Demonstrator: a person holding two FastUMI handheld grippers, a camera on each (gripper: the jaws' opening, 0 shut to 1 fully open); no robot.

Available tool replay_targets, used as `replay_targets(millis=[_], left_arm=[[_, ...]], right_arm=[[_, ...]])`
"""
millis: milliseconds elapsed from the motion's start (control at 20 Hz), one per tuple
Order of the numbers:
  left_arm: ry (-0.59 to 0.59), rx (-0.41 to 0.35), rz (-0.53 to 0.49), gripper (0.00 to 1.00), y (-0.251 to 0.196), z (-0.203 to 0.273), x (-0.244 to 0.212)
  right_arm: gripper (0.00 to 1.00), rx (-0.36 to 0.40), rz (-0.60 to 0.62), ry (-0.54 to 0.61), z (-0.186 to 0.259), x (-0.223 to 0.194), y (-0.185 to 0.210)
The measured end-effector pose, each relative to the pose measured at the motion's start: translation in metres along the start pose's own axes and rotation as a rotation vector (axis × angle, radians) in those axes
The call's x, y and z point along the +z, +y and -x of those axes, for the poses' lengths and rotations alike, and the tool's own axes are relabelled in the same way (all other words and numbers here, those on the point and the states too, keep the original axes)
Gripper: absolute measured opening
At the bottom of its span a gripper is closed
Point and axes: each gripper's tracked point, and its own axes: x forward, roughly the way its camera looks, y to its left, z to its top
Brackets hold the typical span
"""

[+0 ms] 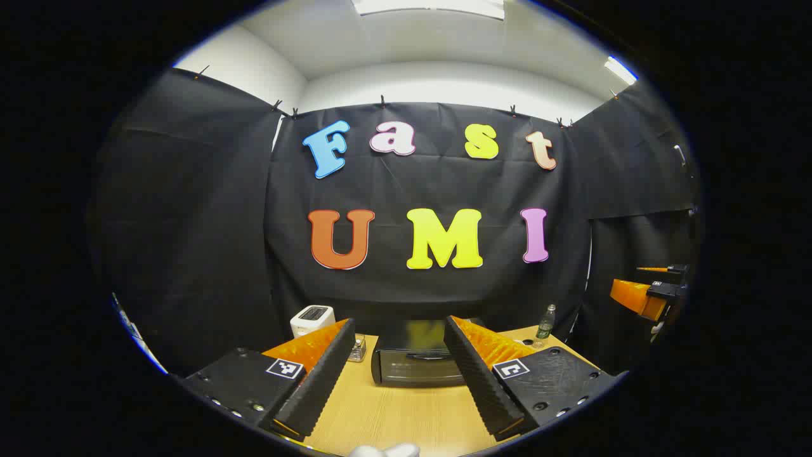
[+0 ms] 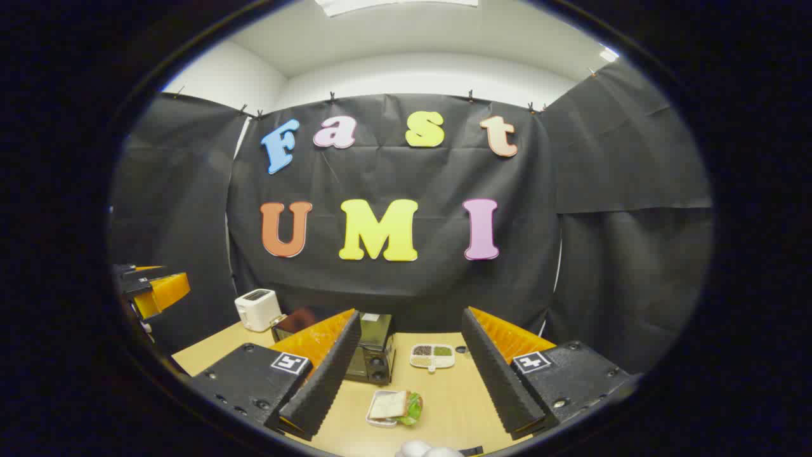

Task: Open the electric oven with the left hand, put the food in, and close the electric oven.

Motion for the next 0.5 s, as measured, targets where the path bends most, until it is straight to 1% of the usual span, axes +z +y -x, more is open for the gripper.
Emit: replay_targets(millis=[200, 500], left_arm=[[-0.015, -0.007, -0.018, 0.93, 0.0016, 0.0007, 0.0033], [-0.015, -0.017, -0.013, 0.93, 0.0044, -0.0006, 0.0018]], right_arm=[[0.97, -0.014, 0.022, -0.01, -0.0001, 0.0036, -0.0009], [0.97, -0.018, 0.023, -0.015, 0.0025, 0.0035, -0.0004]])
